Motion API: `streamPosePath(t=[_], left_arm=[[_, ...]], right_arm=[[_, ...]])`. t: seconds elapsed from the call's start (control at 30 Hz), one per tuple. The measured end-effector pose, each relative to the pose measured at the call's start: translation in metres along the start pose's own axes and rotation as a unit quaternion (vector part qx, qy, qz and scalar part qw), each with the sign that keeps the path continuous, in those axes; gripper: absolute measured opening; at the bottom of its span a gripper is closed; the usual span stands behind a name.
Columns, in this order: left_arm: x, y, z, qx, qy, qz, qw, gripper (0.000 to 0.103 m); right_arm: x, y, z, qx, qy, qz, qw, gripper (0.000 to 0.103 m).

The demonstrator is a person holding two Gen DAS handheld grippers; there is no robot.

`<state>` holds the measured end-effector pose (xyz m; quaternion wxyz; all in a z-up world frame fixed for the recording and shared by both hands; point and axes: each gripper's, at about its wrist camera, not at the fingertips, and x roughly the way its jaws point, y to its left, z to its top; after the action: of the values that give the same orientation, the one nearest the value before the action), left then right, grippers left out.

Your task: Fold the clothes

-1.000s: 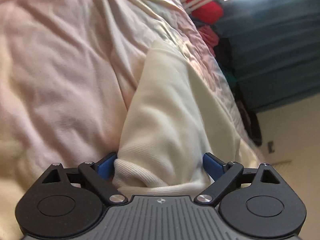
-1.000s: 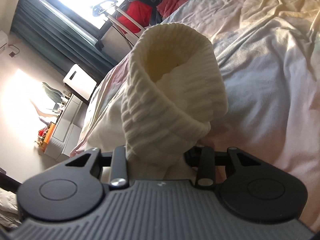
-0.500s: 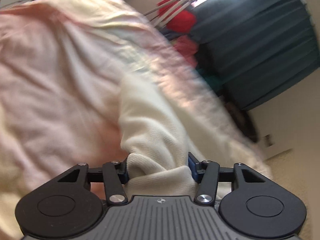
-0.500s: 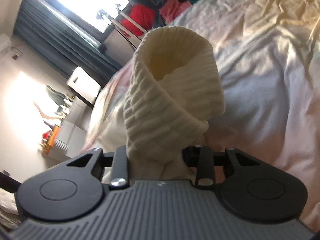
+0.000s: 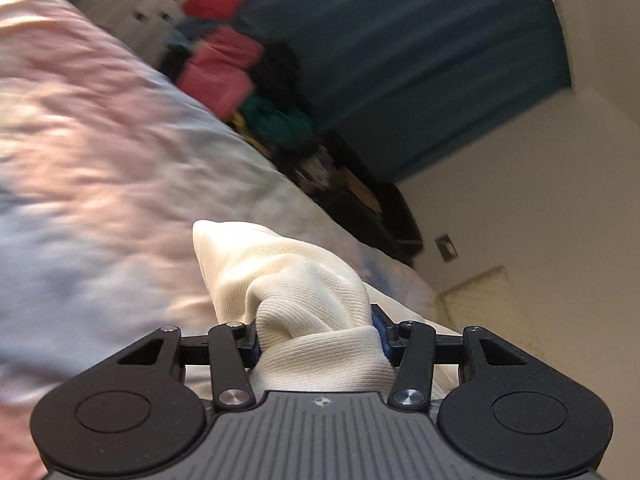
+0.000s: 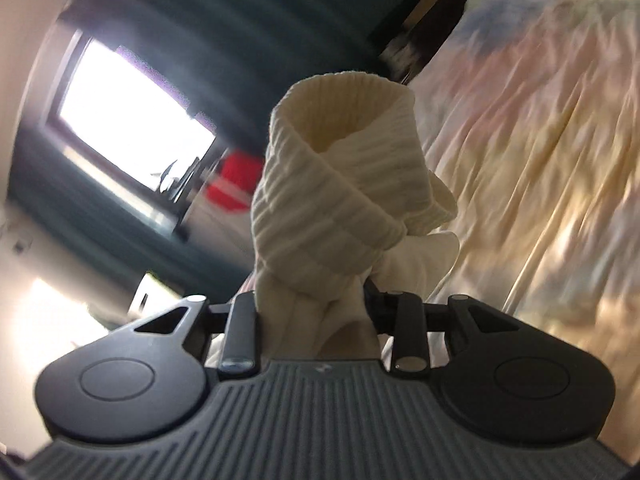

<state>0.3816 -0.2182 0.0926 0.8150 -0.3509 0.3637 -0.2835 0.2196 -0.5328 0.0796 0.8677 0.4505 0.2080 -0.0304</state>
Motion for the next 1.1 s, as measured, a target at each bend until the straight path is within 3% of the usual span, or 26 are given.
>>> streamPosePath(t=[0.1, 0.23, 0.33, 0.47, 0.6, 0.7, 0.77, 0.83, 0.9, 1.0, 1.1], left_arm=[[0.082, -0.034, 0.005, 0.009, 0.017, -0.01, 0.9998, 0.05], [0.177, -0.055, -0.002, 0.02, 0.044, -0.01, 0.9988, 0.05], [0.218, -0.04, -0.02, 0.021, 0.064, -0.019, 0.9976, 0.05], [0.243, 0.013, -0.057, 0.014, 0.089, -0.027, 0.9956, 0.05], [0.245, 0.057, -0.083, 0.009, 0.107, -0.032, 0.9938, 0.049], [0.246, 0.078, -0.102, 0.034, 0.133, -0.004, 0.9905, 0.052], [0.243, 0.082, -0.108, 0.06, 0.14, -0.005, 0.9884, 0.055], [0.236, 0.073, -0.109, 0.085, 0.145, 0.006, 0.9857, 0.061], [0.225, 0.054, -0.107, 0.123, 0.146, 0.044, 0.9806, 0.066], [0.194, 0.014, -0.105, 0.185, 0.143, 0.069, 0.9699, 0.077], [0.155, -0.027, -0.102, 0.23, 0.132, 0.069, 0.9617, 0.082]], right_arm=[[0.012, -0.026, 0.062, 0.019, -0.028, -0.024, 0.999, 0.035], [0.025, -0.073, 0.073, 0.044, -0.029, -0.037, 0.998, 0.035], [0.035, -0.109, 0.079, 0.062, -0.028, -0.046, 0.997, 0.035], [0.049, -0.157, 0.086, 0.087, -0.027, -0.058, 0.994, 0.034], [0.062, -0.205, 0.094, 0.111, -0.027, -0.069, 0.991, 0.034], [0.059, -0.234, 0.059, 0.133, -0.016, -0.081, 0.988, 0.035], [0.057, -0.253, 0.034, 0.141, -0.007, -0.092, 0.986, 0.041], [0.051, -0.264, 0.019, 0.155, -0.003, -0.099, 0.983, 0.044], [0.041, -0.264, 0.018, 0.174, -0.007, -0.098, 0.98, 0.048], [0.016, -0.239, 0.023, 0.165, -0.006, -0.158, 0.974, 0.049], [-0.017, -0.205, 0.03, 0.123, -0.015, -0.174, 0.977, 0.049]])
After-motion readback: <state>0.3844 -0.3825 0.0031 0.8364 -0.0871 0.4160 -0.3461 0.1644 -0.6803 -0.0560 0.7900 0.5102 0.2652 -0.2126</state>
